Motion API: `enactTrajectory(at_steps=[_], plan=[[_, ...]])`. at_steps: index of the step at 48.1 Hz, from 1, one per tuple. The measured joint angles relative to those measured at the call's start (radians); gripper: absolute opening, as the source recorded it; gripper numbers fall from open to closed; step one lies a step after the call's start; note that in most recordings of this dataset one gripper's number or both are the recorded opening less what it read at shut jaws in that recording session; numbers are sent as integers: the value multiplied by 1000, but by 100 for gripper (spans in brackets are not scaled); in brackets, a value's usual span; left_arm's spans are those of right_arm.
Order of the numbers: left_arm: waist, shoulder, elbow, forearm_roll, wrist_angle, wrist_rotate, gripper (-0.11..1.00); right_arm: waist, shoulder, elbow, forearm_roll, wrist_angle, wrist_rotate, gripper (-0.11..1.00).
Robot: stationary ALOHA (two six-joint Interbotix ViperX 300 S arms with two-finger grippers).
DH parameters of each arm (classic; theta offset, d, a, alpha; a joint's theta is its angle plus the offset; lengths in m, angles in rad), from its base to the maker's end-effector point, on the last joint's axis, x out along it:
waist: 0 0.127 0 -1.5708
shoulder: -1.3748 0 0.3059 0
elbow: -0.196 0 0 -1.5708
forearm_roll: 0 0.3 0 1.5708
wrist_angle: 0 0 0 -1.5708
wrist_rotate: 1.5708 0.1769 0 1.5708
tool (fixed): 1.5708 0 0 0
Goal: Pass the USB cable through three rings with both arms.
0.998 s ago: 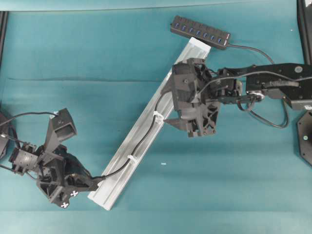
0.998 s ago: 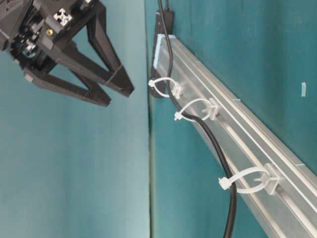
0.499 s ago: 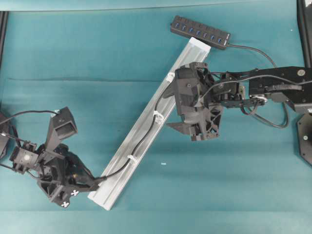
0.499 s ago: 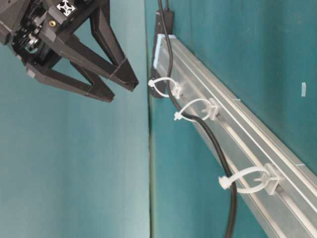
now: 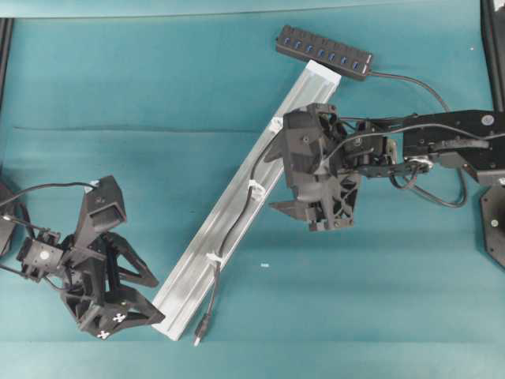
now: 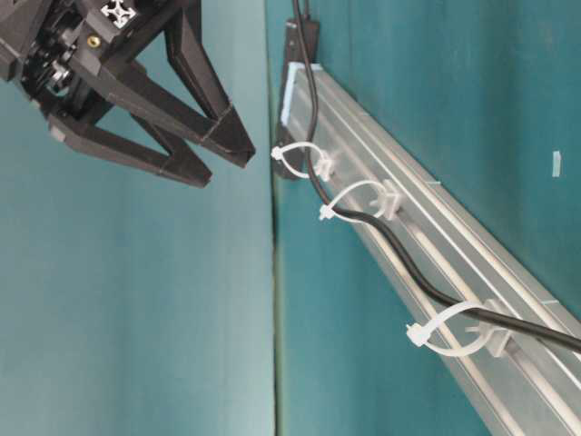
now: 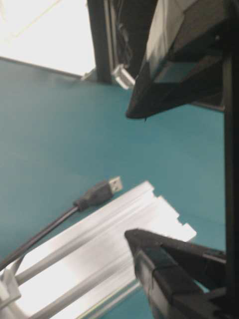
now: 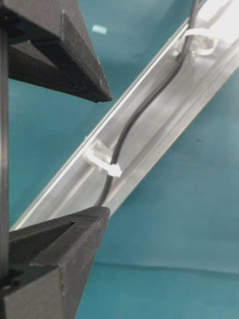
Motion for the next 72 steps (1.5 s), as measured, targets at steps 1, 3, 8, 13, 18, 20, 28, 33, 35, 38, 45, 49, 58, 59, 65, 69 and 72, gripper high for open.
enactTrajectory(at_steps=[1, 3, 8, 13, 18, 20, 28, 33, 35, 38, 45, 49, 58, 59, 65, 69, 72], plan=[[2, 0, -2, 0, -2, 3, 96, 0, 0, 0, 0, 0, 8, 87], [2, 0, -3, 0, -3, 14, 96, 2, 0, 0, 0, 0, 23, 87], [6, -3, -14, 0, -11, 49, 96, 8, -5, 0, 0, -2, 64, 87], [20, -23, -29, 0, -15, 89, 95, 14, -23, 2, -2, -3, 98, 87], [46, -58, -44, 0, -17, 146, 96, 14, -57, 5, 0, -3, 121, 87], [58, -74, -51, 0, -17, 169, 96, 14, -74, 8, -2, -3, 129, 87], [95, -126, -52, 0, -17, 267, 96, 12, -155, 41, -2, -15, 138, 87], [123, -167, -51, 0, -17, 333, 95, 11, -207, 72, -2, -31, 138, 87], [137, -184, -51, 0, -17, 357, 95, 11, -227, 84, -2, -38, 140, 87], [160, -215, -49, 0, -17, 387, 95, 9, -258, 109, 0, -54, 140, 87], [210, -279, -40, -2, -17, 434, 95, 8, -345, 170, 0, -95, 140, 87], [235, -321, -28, 0, -17, 465, 95, 8, -388, 202, 0, -107, 140, 87], [245, -416, -2, -2, -17, 555, 95, 5, -509, 272, 0, -117, 140, 87], [247, -426, 2, 0, -15, 569, 95, 3, -523, 278, 0, -118, 141, 87], [249, -495, 12, 0, -15, 652, 93, -6, -603, 310, -2, -118, 140, 87], [249, -537, 15, 0, -14, 693, 92, -15, -652, 328, 0, -117, 140, 87], [253, -568, 17, 0, -8, 713, 90, -20, -692, 341, -2, -110, 141, 87]])
